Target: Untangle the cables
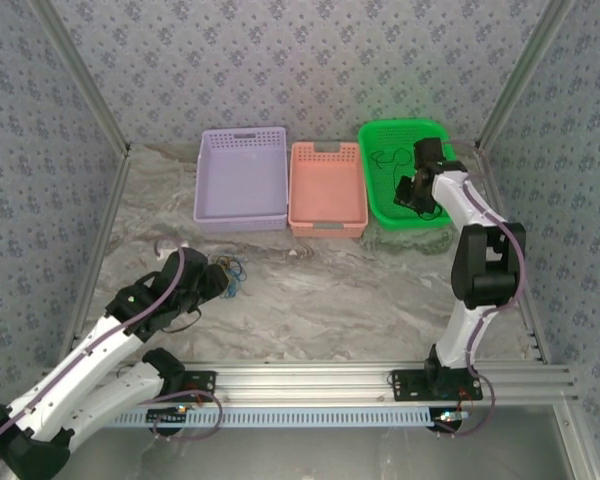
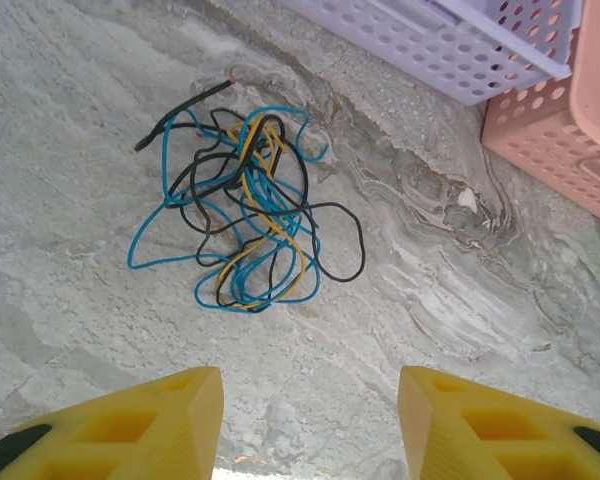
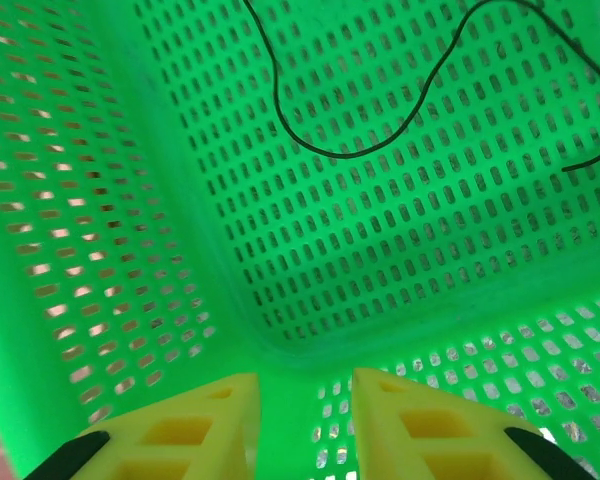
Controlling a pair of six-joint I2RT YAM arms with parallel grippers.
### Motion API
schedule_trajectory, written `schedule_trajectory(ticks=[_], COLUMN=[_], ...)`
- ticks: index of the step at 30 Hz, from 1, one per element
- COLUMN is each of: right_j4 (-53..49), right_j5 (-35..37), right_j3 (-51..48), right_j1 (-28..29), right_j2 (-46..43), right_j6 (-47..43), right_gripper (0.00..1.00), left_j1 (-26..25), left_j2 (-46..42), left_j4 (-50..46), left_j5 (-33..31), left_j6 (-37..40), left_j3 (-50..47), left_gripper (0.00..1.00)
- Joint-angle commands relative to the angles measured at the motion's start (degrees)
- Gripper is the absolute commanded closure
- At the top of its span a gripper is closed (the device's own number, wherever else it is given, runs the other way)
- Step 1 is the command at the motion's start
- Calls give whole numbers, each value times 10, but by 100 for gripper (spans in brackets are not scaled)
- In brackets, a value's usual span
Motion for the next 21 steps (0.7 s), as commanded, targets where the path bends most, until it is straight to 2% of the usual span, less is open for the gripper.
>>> schedule_trajectory(ticks=[1,21], right_j4=[-59,-22], right_j5=[22,17], right_j3=[15,-130], right_j1=[3,91], right_j2=[13,-81], right_j6=[-17,17], right_gripper=[68,69], left_j1=[4,5], left_j2=[-15,-47], left_j4=[-24,-22], left_j5=[-14,-7], left_j6=[13,4], left_j3=[19,7], left_gripper=[51,52])
